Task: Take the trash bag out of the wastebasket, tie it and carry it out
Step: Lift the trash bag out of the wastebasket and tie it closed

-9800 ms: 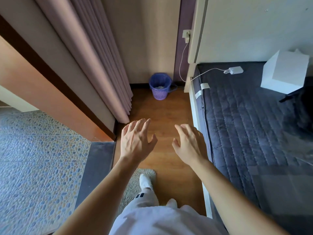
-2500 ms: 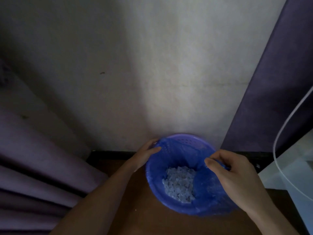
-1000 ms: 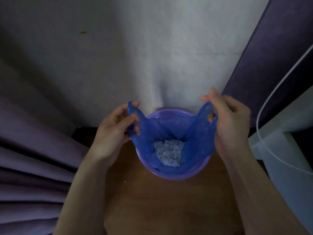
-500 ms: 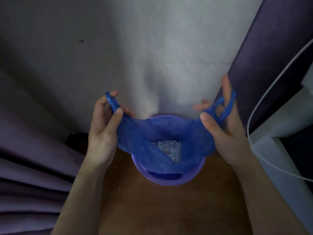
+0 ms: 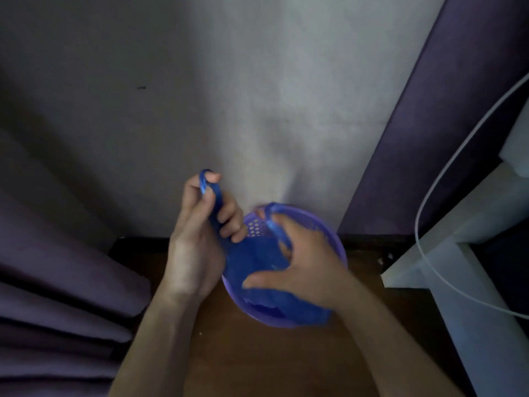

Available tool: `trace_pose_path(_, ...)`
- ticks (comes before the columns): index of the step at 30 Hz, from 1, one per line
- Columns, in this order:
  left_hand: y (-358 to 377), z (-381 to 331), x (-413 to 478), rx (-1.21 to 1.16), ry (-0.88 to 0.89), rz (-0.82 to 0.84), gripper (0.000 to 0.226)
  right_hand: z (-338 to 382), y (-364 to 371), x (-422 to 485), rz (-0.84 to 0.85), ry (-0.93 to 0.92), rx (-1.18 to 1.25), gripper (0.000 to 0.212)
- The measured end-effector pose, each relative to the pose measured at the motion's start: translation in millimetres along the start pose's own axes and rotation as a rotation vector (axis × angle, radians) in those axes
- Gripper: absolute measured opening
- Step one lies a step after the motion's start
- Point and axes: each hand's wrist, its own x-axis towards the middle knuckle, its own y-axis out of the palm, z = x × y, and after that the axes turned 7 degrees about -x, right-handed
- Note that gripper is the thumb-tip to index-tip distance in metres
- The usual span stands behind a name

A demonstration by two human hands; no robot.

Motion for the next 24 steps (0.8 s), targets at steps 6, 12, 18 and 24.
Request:
trace_pose_path(6, 2.1, 5.0, -0.8, -0.086, -0.036, 0.086, 0.022, 1.5, 27.4, 9.5, -0.051, 0.008, 0.024, 0.032)
trace_pose_path(12, -33.8, 9.0, -3.5, 0.321, -0.025, 0.109, 0.083, -2.2, 10.8, 11.8, -0.120, 0.006, 0.280, 0.040)
trace_pose_path(18, -32.4, 45.7, -4.0, 0.672, -0.154, 0.393, 0.037, 8.4, -0.9, 11.6, -0.153, -0.007, 0.333, 0.038)
trace_pose_path(24, -19.3, 69.3, -8.3, 0.334, -0.192, -0.124, 0.033, 6.6, -24.8, 7.1, -0.253, 0.081, 0.708, 0.029)
